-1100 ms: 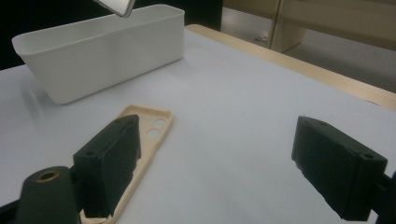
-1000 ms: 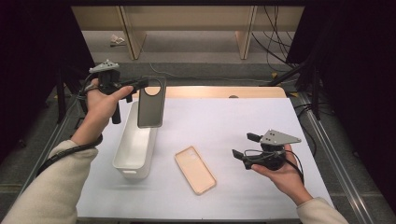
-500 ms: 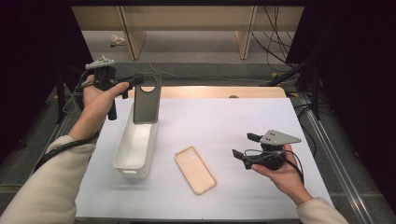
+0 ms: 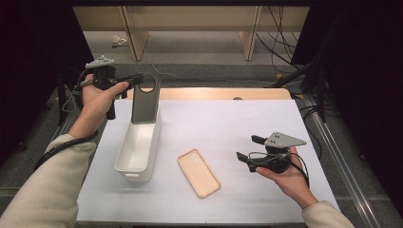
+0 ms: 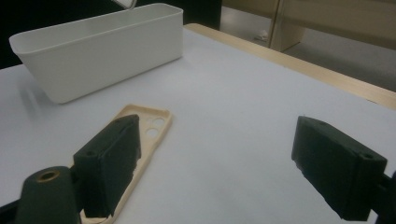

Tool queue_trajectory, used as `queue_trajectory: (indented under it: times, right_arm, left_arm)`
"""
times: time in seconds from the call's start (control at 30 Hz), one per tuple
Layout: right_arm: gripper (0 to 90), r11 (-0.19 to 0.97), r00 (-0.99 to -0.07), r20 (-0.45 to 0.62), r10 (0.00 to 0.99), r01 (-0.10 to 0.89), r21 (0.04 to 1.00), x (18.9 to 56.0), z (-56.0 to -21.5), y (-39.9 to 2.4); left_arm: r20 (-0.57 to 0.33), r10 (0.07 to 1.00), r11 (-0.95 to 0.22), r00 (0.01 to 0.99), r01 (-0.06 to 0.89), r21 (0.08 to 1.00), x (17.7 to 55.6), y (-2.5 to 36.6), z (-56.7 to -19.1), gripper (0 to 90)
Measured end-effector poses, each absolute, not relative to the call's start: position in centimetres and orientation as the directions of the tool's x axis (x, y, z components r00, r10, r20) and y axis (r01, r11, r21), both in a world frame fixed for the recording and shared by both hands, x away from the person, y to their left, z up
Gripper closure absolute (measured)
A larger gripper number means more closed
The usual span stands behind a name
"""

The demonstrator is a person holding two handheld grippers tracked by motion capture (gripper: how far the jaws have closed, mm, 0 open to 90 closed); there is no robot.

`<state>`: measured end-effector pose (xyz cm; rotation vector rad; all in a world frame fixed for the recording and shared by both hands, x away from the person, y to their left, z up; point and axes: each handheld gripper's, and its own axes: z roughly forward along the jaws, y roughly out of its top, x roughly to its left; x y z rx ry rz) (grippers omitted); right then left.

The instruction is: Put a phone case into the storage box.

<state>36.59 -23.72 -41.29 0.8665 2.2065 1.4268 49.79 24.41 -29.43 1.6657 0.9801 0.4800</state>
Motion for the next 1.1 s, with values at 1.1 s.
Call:
queue_trajectory:
  times: [1.1]
  right_arm:
    - [16.8,0.299,-0.740,0.023,0.672,0.299,0.906,36.7,-41.5,-23.7]
  left_arm:
    - [-0.088,0.811,-0.136,0.578,0.334,0.933,51.7,25.3,-31.6,80.7]
